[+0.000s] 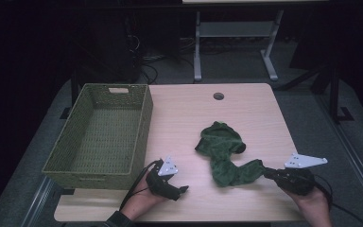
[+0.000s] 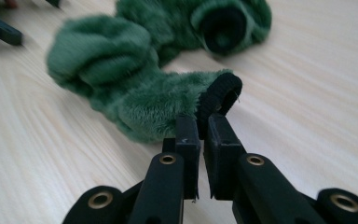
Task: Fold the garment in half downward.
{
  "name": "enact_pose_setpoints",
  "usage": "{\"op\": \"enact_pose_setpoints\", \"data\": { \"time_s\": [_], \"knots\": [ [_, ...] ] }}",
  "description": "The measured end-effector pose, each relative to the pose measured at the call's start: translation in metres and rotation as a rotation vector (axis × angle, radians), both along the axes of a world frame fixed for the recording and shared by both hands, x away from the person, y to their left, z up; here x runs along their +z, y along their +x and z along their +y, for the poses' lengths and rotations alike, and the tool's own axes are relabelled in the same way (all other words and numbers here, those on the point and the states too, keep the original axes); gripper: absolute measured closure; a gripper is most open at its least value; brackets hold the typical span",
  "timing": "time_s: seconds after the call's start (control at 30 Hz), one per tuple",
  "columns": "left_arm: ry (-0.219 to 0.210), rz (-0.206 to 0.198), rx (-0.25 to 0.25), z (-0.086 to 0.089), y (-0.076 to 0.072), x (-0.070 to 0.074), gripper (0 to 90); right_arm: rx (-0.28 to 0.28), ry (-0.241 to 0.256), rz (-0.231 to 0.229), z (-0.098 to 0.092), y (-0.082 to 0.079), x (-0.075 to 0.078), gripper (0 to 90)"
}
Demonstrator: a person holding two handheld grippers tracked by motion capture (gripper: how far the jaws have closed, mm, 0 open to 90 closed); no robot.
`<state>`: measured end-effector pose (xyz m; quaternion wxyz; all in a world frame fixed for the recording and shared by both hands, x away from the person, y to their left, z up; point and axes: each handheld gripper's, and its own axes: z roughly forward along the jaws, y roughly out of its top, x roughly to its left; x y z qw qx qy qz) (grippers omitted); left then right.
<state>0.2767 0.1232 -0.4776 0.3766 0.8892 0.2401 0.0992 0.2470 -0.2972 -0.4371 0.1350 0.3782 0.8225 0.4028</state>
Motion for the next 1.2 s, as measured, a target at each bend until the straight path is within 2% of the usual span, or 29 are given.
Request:
{"op": "enact_pose_setpoints", "data": {
  "time_s": [0.43,0.67,0.87,1.2],
  "knots": [
    [0.001,0.000,0.000,0.000,0.000,0.000,12.5,0.123,0.064,-0.067,0.023,-0.005,0.025,84.7],
    [0.000,0.000,0.001,-0.001,0.000,0.000,12.5,0.191,0.061,-0.088,0.041,-0.002,0.030,84.6],
    [-0.003,0.000,0.003,-0.001,0.000,0.000,12.5,0.255,0.050,-0.087,0.064,0.005,0.032,84.5],
    [0.000,-0.001,0.001,-0.001,0.000,0.000,12.5,0.322,0.034,-0.056,0.094,0.019,0.029,82.3]
  ]
}}
